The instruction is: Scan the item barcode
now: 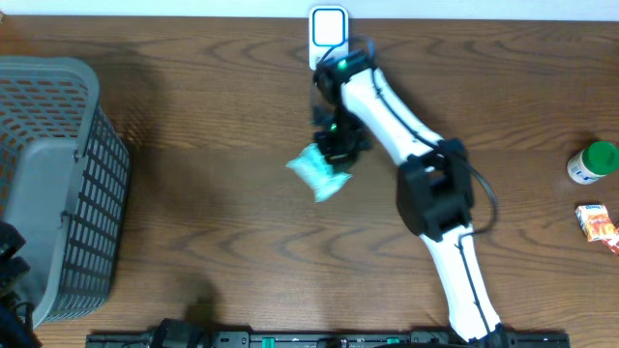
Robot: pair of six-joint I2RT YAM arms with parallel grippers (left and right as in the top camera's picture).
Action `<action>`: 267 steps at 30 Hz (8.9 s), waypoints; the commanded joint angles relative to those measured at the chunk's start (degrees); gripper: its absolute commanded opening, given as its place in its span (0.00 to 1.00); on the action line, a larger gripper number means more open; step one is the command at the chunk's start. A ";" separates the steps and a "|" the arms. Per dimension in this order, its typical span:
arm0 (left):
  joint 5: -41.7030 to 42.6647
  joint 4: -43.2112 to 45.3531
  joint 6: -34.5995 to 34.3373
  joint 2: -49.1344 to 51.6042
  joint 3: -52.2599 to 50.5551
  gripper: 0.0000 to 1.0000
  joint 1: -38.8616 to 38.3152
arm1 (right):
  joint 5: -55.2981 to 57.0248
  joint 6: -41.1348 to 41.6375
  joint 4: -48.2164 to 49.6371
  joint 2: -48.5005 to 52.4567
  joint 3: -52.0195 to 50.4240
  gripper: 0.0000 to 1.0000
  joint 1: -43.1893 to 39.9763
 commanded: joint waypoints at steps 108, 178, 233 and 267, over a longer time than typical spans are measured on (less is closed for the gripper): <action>-0.09 -1.31 -0.52 -4.68 -0.96 0.83 0.24 | -43.74 -9.55 41.86 -10.67 -38.07 0.86 -11.61; -0.79 -6.08 -0.24 -4.68 -0.96 0.83 0.24 | -33.75 -33.22 28.41 5.31 -18.86 0.99 -1.01; -6.05 -14.60 -0.26 -4.68 -0.94 0.83 0.24 | 24.20 7.21 11.93 -18.80 -20.46 0.99 22.47; -16.92 -18.27 -0.28 -4.68 -0.94 0.83 0.24 | 40.74 15.50 38.71 -8.83 -32.70 0.01 35.10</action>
